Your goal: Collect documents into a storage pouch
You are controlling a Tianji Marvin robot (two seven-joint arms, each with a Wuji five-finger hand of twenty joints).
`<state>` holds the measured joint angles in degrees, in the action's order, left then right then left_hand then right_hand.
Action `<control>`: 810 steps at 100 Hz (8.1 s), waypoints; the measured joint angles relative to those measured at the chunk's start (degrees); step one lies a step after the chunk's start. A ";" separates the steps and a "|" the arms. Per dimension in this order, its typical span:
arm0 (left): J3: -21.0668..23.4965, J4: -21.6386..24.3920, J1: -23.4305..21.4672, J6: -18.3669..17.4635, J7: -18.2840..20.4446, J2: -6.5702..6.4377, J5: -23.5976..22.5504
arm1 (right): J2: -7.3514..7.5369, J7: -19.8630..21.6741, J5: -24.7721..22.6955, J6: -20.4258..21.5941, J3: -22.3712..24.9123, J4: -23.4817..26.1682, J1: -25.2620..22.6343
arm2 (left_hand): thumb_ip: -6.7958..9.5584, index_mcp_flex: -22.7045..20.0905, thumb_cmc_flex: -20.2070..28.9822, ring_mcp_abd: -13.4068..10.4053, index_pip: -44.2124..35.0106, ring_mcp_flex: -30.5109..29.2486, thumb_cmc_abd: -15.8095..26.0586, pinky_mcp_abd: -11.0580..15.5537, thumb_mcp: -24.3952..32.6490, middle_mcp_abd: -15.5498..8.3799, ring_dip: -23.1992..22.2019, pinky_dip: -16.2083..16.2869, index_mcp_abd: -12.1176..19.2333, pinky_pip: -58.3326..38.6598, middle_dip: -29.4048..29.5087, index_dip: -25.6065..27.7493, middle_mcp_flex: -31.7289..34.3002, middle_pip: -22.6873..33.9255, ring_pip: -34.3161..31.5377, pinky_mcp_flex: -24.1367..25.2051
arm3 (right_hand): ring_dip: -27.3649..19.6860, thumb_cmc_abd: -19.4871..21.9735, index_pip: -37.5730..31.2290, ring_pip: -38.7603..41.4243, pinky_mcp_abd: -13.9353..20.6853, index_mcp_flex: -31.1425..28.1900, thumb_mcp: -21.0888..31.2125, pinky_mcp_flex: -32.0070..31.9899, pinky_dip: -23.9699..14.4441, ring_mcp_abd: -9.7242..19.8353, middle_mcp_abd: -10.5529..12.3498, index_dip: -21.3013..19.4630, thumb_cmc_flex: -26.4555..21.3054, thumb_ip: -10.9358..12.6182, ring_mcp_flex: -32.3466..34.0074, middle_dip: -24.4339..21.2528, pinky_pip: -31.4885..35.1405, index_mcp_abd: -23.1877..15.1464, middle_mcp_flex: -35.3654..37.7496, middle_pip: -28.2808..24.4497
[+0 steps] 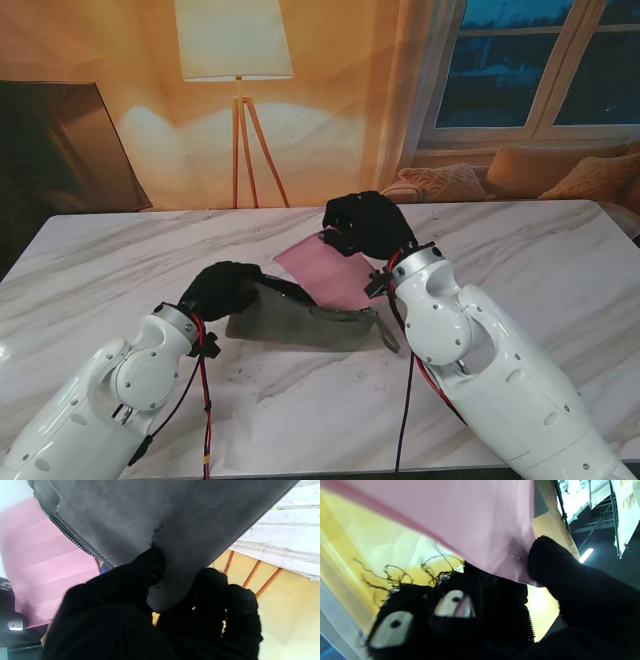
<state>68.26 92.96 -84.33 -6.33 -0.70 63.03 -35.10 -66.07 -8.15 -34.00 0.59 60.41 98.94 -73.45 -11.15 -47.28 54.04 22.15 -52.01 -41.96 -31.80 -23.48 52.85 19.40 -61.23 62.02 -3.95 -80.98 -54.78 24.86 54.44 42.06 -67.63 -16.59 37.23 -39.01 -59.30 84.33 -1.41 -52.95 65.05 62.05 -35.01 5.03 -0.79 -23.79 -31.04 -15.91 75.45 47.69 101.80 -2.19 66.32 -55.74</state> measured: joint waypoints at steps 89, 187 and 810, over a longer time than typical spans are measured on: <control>0.20 -0.01 -0.04 -1.37 -0.39 0.10 0.36 | 0.38 3.07 -0.15 2.33 -4.35 -1.29 2.47 | 0.02 -0.30 -4.30 -0.01 0.87 0.00 0.24 -0.01 -0.09 0.00 -0.63 0.70 -0.86 0.04 0.64 -1.16 -0.01 0.84 -0.18 -0.06 | 3.50 -3.42 -2.21 3.45 -0.35 -4.14 1.11 2.98 1.79 0.01 1.55 -0.42 5.05 -1.53 0.68 -1.43 0.46 -0.89 3.58 -1.99; 0.81 -0.12 -0.65 -2.64 -1.26 0.10 -0.55 | 1.67 11.22 2.19 0.80 -2.59 -2.78 2.56 | 0.00 -0.35 -4.16 0.00 1.56 1.25 0.26 0.21 -0.78 -0.05 0.68 -0.30 -0.87 1.70 1.52 -1.21 -0.09 -1.49 3.19 0.92 | -0.20 -0.35 13.52 -18.52 -1.42 6.08 -1.52 -27.71 -6.70 -1.49 -1.55 -2.88 6.31 -1.41 -19.69 -4.45 -11.18 -4.54 -15.27 11.16; -2.72 -3.16 0.20 6.16 -2.79 2.80 15.05 | 4.03 10.79 -18.68 10.09 -9.71 -9.28 11.50 | 0.34 2.08 1.35 1.96 2.85 2.32 3.69 -2.11 -7.48 -0.76 12.21 -11.39 0.47 3.69 8.63 -0.72 -0.87 -10.77 11.35 2.21 | -7.27 6.52 21.51 -18.04 -5.54 -4.51 -7.40 -2.64 -2.14 -5.62 -1.83 -7.48 -12.08 -1.68 -4.56 -4.75 -2.46 -0.09 -7.50 12.52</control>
<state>65.54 89.80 -84.13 -0.18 -3.50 65.83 -20.05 -62.04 2.64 -52.68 10.68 50.69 89.66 -61.95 -10.81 -45.20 55.39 24.11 -49.16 -39.65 -28.11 -25.59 45.37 18.64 -49.02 50.63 -3.48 -77.29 -46.16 24.14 53.57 31.29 -56.28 -14.38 29.96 -32.49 -37.78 66.29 -6.95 -57.46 57.64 59.41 -37.14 -0.58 -2.62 -31.27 -43.12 -17.58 70.89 42.94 99.34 -2.29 58.82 -43.22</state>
